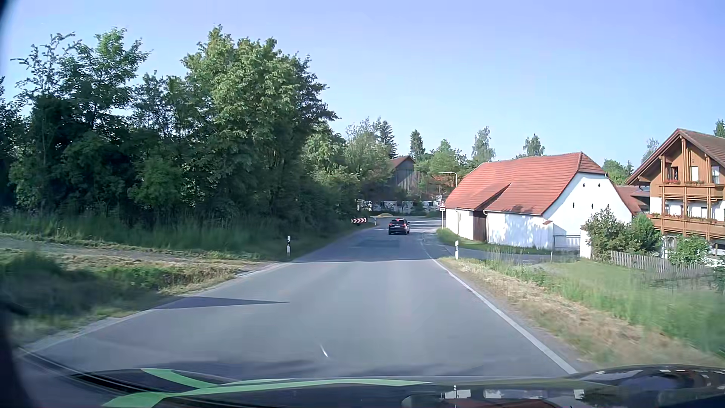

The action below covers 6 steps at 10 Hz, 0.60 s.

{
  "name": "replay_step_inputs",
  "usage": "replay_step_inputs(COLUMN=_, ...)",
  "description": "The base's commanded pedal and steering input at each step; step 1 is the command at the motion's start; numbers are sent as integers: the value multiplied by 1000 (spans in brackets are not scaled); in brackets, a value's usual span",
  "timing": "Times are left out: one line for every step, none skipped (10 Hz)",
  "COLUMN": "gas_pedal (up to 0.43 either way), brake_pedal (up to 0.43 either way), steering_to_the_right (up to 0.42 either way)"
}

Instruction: Follow the waypoints while adhering to traffic rules and regulations

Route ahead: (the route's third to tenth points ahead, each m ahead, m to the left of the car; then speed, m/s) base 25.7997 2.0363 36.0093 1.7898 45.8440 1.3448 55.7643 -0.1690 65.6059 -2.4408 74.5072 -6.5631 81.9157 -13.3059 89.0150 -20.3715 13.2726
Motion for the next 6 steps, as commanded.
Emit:
replay_step_inputs(gas_pedal=0, brake_pedal=37, steering_to_the_right=-3)
replay_step_inputs(gas_pedal=0, brake_pedal=79, steering_to_the_right=-2)
replay_step_inputs(gas_pedal=0, brake_pedal=110, steering_to_the_right=-2)
replay_step_inputs(gas_pedal=0, brake_pedal=146, steering_to_the_right=-2)
replay_step_inputs(gas_pedal=0, brake_pedal=165, steering_to_the_right=-2)
replay_step_inputs(gas_pedal=0, brake_pedal=171, steering_to_the_right=-2)
